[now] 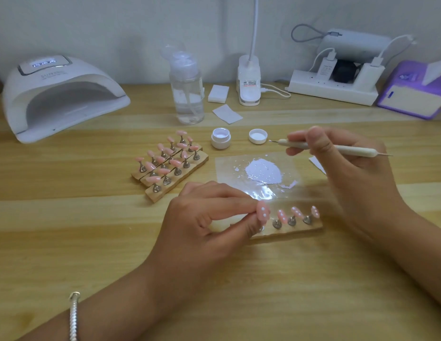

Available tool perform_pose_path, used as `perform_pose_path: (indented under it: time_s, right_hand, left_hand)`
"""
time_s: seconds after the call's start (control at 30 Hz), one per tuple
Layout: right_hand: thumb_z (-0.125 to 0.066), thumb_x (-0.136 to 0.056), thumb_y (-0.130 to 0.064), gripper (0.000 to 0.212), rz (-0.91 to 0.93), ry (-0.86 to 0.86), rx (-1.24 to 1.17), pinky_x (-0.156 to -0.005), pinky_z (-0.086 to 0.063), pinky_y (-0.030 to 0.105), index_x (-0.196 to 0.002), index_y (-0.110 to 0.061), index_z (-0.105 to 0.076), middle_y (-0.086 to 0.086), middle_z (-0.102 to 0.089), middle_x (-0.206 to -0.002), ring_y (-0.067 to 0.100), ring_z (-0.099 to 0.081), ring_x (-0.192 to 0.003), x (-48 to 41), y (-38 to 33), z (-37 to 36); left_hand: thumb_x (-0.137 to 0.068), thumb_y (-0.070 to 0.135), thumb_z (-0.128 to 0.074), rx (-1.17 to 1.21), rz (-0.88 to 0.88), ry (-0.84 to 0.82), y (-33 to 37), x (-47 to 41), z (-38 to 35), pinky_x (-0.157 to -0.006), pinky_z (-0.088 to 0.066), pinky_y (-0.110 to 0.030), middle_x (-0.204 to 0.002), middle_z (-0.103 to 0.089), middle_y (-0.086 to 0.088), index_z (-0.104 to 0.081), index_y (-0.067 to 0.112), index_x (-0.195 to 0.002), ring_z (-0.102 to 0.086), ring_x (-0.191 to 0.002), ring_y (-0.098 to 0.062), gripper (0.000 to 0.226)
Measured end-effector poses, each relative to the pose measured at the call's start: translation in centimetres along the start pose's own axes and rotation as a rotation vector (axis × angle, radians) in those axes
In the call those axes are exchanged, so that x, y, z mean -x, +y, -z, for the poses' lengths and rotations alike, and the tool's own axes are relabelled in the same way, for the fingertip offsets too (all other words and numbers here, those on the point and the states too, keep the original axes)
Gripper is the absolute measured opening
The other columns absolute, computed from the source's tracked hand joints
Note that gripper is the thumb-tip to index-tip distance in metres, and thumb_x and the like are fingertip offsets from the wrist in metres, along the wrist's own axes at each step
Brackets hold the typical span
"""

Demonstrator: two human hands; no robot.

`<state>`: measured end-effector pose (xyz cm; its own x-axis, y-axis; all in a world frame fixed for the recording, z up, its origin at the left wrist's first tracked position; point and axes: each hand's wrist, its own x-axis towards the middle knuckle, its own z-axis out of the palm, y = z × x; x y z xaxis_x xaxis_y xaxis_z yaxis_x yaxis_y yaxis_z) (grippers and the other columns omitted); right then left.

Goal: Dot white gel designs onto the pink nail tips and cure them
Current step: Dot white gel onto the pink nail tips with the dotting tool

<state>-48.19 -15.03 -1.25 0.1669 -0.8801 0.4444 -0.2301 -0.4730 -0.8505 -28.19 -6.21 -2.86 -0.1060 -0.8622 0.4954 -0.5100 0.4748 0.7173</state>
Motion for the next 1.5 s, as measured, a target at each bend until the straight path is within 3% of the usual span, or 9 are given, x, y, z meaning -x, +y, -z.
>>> perform_pose_path:
  time_s: [0.1,0.2,0.4,0.63,0.87,1.5]
  right_hand:
    - [-0.067,-0.089,-0.038,0.013,0.040,-0.002,-0.130,-0.073,-0.049,0.016,-0.083,-0.028,-0.072,-0.009,-0.073,-0.077,0.006,-0.068,-0.077,0.6,-1.6,-0.6]
    - [-0.068,-0.086,-0.044,0.021,0.065,0.000,-0.191,-0.059,-0.049,0.024,-0.076,-0.025,-0.067,-0.008,-0.068,-0.067,0.012,-0.062,-0.062,1.2,-3.1,-1.0]
    - [-0.068,-0.084,-0.042,0.027,0.055,-0.069,-0.300,-0.052,-0.050,0.025,-0.072,-0.017,-0.069,0.000,-0.068,-0.065,0.017,-0.065,-0.057,2.4,-4.3,-2.0]
    - [-0.070,-0.087,-0.037,0.031,-0.022,-0.086,-0.363,-0.043,-0.041,0.022,-0.062,-0.021,-0.059,-0.006,-0.054,-0.051,0.021,-0.049,-0.040,2.9,-3.9,-2.6]
    - [-0.060,-0.092,-0.027,0.032,-0.008,-0.107,-0.380,-0.045,-0.044,0.023,-0.061,-0.017,-0.059,-0.001,-0.058,-0.050,0.018,-0.054,-0.042,3.4,-4.2,-3.1]
    - [-0.061,-0.091,-0.032,0.031,0.001,-0.110,-0.253,-0.046,-0.046,0.028,-0.064,-0.018,-0.060,-0.003,-0.060,-0.053,0.026,-0.058,-0.047,3.4,-4.2,-3.1]
  left_hand:
    - [-0.086,0.035,-0.069,0.003,0.000,0.003,0.0,0.0,0.0,-0.082,-0.045,-0.043,-0.086,-0.073,0.017,-0.080,0.027,-0.082,-0.068,-0.086,-0.005,0.014]
    - [-0.086,0.034,-0.070,0.011,0.000,0.007,0.0,-0.1,0.0,-0.082,-0.046,-0.044,-0.086,-0.073,0.016,-0.080,0.027,-0.084,-0.069,-0.086,-0.005,0.012]
    - [-0.084,0.031,-0.075,0.023,-0.012,0.003,0.0,0.0,0.0,-0.080,-0.046,-0.046,-0.085,-0.073,0.015,-0.080,0.028,-0.086,-0.068,-0.085,-0.005,0.006]
    - [-0.084,0.027,-0.075,0.030,-0.001,-0.009,0.0,0.0,0.0,-0.079,-0.046,-0.050,-0.085,-0.074,0.016,-0.081,0.027,-0.085,-0.068,-0.084,-0.008,0.006]
    - [-0.084,0.027,-0.074,0.023,-0.005,-0.017,0.1,-0.1,0.0,-0.078,-0.045,-0.049,-0.086,-0.074,0.015,-0.081,0.026,-0.089,-0.068,-0.084,-0.012,0.009]
    - [-0.083,0.026,-0.074,0.035,-0.007,-0.012,0.2,-0.2,0.1,-0.078,-0.046,-0.051,-0.085,-0.075,0.013,-0.080,0.026,-0.090,-0.069,-0.083,-0.011,0.009]
